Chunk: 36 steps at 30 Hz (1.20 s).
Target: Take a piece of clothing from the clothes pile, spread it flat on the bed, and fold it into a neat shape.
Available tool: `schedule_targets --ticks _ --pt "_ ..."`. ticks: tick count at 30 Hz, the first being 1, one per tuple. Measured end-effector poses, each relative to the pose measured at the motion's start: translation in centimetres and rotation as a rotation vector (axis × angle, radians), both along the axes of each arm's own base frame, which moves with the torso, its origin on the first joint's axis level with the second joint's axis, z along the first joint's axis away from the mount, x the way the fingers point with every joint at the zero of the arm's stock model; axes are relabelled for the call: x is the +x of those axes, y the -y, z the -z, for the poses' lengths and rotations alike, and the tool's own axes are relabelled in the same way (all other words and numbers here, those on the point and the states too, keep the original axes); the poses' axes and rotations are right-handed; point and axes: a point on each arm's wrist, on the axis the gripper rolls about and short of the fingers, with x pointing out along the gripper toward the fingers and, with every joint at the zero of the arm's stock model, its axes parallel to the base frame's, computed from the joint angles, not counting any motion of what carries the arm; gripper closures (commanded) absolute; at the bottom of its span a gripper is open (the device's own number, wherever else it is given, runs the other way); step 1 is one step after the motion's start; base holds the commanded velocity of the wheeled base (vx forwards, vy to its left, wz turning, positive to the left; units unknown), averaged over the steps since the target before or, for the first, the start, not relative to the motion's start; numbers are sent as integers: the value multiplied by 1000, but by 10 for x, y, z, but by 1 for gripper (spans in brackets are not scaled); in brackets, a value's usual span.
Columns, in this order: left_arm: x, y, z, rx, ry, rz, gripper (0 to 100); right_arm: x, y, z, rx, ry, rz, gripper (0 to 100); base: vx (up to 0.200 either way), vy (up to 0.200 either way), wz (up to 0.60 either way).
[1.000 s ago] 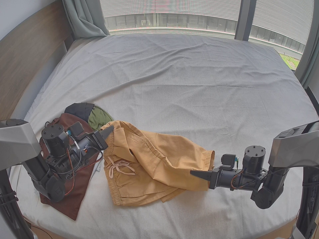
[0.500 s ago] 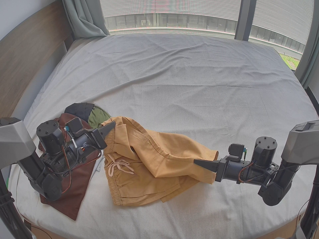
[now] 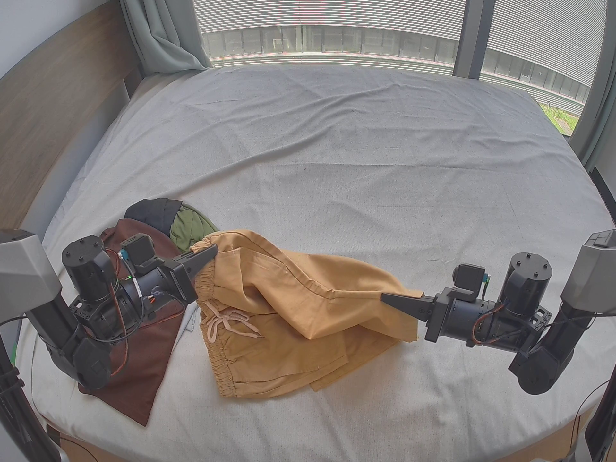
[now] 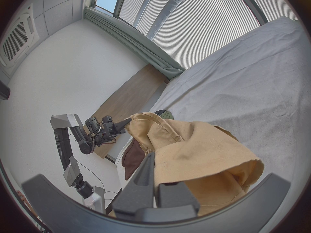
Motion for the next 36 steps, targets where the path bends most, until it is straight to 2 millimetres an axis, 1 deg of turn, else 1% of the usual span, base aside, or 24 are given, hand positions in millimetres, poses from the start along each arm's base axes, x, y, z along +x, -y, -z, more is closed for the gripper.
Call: schedule_targets --ticks 4,14,26,36 --pt "0 -2 0 20 15 25 100 0 2 -5 7 15 6 100 0 0 0" --pt "1 -7 1 34 24 19 100 0 3 -11 16 39 12 100 0 0 0" --pt "3 -9 -2 32 39 12 100 5 17 -24 36 82 59 100 0 0 0" --pt "3 -10 -5 30 48 12 100 6 20 -30 44 99 71 100 0 0 0"
